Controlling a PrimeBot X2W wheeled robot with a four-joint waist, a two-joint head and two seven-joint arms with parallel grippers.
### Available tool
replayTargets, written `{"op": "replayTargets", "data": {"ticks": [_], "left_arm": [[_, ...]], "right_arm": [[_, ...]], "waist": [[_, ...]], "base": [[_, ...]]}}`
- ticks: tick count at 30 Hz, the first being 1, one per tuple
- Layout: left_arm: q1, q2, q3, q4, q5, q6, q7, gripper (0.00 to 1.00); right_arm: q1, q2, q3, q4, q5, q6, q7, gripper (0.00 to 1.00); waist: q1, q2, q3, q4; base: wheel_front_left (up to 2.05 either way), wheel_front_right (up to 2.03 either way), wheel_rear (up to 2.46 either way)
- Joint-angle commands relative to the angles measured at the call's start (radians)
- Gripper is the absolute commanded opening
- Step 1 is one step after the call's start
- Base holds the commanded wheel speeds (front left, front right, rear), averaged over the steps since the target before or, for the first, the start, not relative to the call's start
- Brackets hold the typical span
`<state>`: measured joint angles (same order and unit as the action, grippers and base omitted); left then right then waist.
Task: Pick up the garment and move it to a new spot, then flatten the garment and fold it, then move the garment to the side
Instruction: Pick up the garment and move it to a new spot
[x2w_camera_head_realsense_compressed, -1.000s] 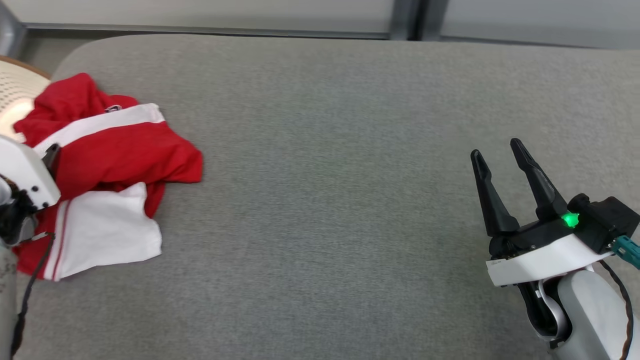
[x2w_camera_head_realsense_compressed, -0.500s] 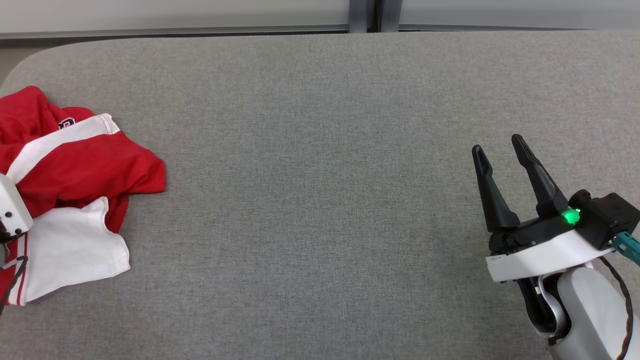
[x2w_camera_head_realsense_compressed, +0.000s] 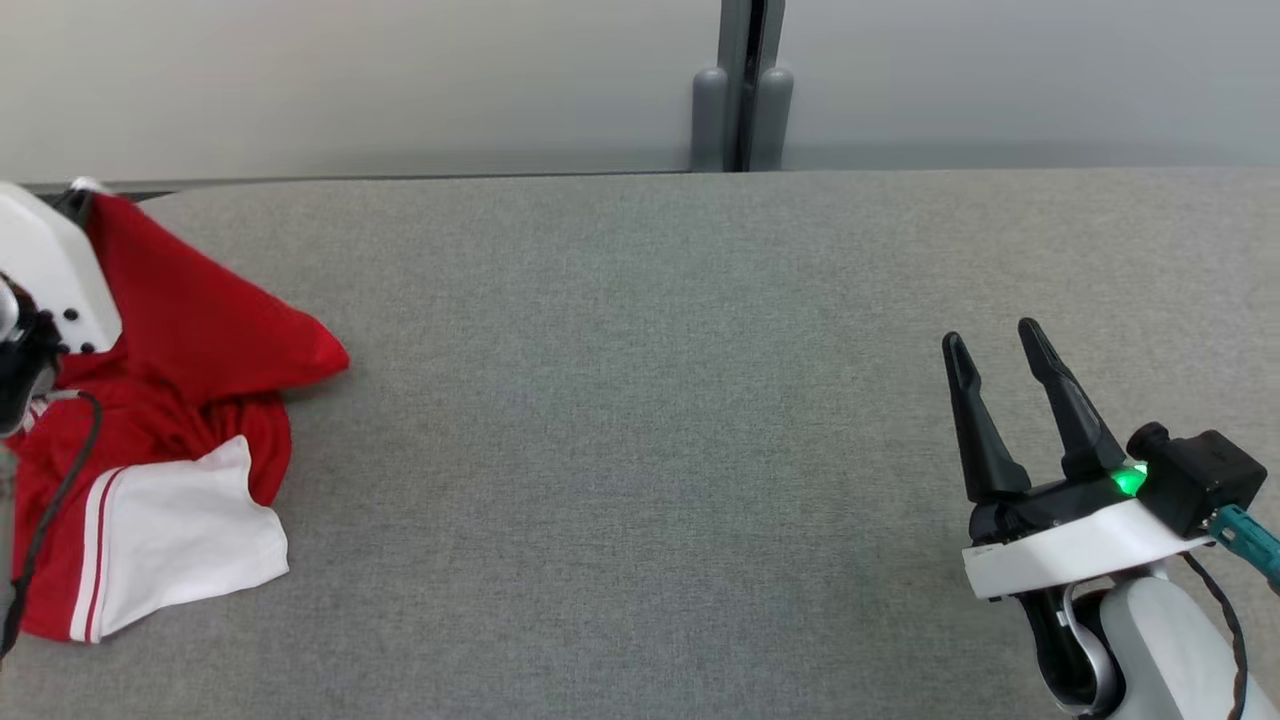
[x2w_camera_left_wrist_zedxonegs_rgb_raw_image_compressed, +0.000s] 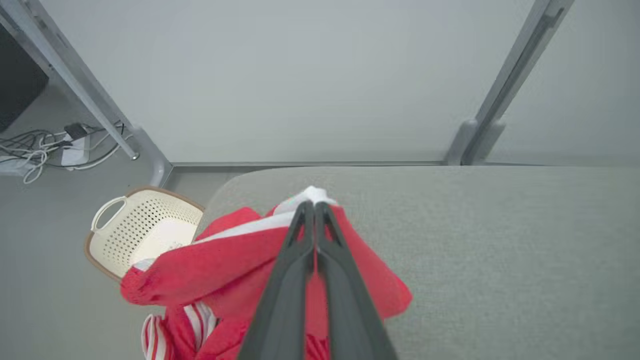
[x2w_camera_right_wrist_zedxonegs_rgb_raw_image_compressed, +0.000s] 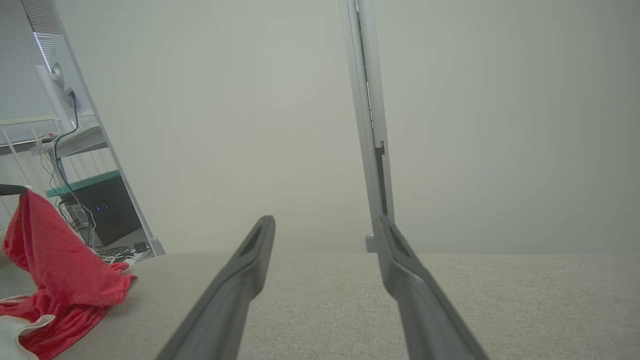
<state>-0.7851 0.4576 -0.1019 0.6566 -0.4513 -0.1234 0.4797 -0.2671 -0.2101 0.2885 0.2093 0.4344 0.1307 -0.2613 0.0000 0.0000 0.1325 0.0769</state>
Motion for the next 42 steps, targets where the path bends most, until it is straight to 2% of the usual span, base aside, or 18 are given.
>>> {"op": "replayTargets", "data": {"ticks": [1,7,12,14,19,23,28,31,32,33,39,42], "left_arm": [[-0.01,-0.01,-0.017,-0.055,-0.013,-0.006,0.009,0.0],[0.015,-0.027,-0.081,-0.297,-0.045,-0.007,0.041,0.0],[0.031,-0.066,-0.11,-0.424,-0.055,0.001,0.051,0.0],[0.046,-0.096,-0.129,-0.48,-0.058,0.011,0.052,0.0],[0.164,-0.233,-0.224,-0.597,-0.074,0.046,0.032,0.0],[0.263,-0.34,-0.277,-0.581,-0.09,0.069,-0.064,0.0],[0.341,-0.393,-0.402,-0.436,-0.032,0.075,-0.213,0.0],[0.36,-0.398,-0.482,-0.321,-0.017,0.069,-0.252,0.0],[0.364,-0.4,-0.501,-0.286,-0.019,0.068,-0.262,0.34],[0.362,-0.401,-0.516,-0.258,-0.022,0.068,-0.278,1.0],[0.326,-0.404,-0.558,-0.225,-0.094,0.101,-0.393,1.0],[0.311,-0.405,-0.55,-0.235,-0.089,0.122,-0.446,1.0]], "right_arm": [[0.019,0.0,-0.011,0.002,-0.005,0.0,-0.006,1.0],[0.046,0.013,-0.033,0.002,-0.014,0.0,-0.006,1.0],[0.05,0.014,-0.041,0.0,-0.016,0.0,-0.006,1.0],[0.052,0.012,-0.046,0.001,-0.016,0.0,-0.006,1.0],[0.058,0.011,-0.061,-0.001,-0.012,0.0,-0.006,1.0],[0.059,0.015,-0.066,-0.002,-0.008,0.0,-0.006,1.0],[0.039,0.018,-0.05,-0.005,-0.006,0.0,-0.006,1.0],[0.037,0.015,-0.046,-0.002,-0.005,0.0,-0.006,1.0],[0.037,0.014,-0.044,-0.001,-0.005,0.0,-0.006,1.0],[0.038,0.012,-0.044,0.0,-0.005,0.0,-0.006,1.0],[0.056,0.0,-0.053,0.006,-0.012,0.0,-0.006,1.0],[0.063,-0.008,-0.063,0.005,-0.015,0.0,-0.006,1.0]], "waist": [[0.0,0.0,-0.036,-0.026],[0.0,0.0,-0.071,-0.087],[0.0,0.0,-0.077,-0.141],[0.0,0.0,-0.076,-0.17],[0.0,0.0,-0.053,-0.251],[0.0,0.0,-0.032,-0.295],[0.0,0.0,-0.005,-0.337],[0.0,0.0,0.001,-0.344],[0.0,0.0,0.002,-0.344],[0.0,0.0,0.002,-0.343],[0.0,0.0,-0.024,-0.293],[0.0,0.0,-0.043,-0.259]], "base": [[0.0,0.0,0.0],[0.0,0.0,0.0],[0.0,0.0,0.0],[0.0,0.0,0.0],[0.0,0.0,0.0],[0.0,0.0,0.0],[0.0,0.0,0.0],[0.0,0.0,0.0],[0.0,0.0,0.0],[0.0,0.0,0.0],[0.0,0.0,0.0],[0.0,0.0,0.0]]}}
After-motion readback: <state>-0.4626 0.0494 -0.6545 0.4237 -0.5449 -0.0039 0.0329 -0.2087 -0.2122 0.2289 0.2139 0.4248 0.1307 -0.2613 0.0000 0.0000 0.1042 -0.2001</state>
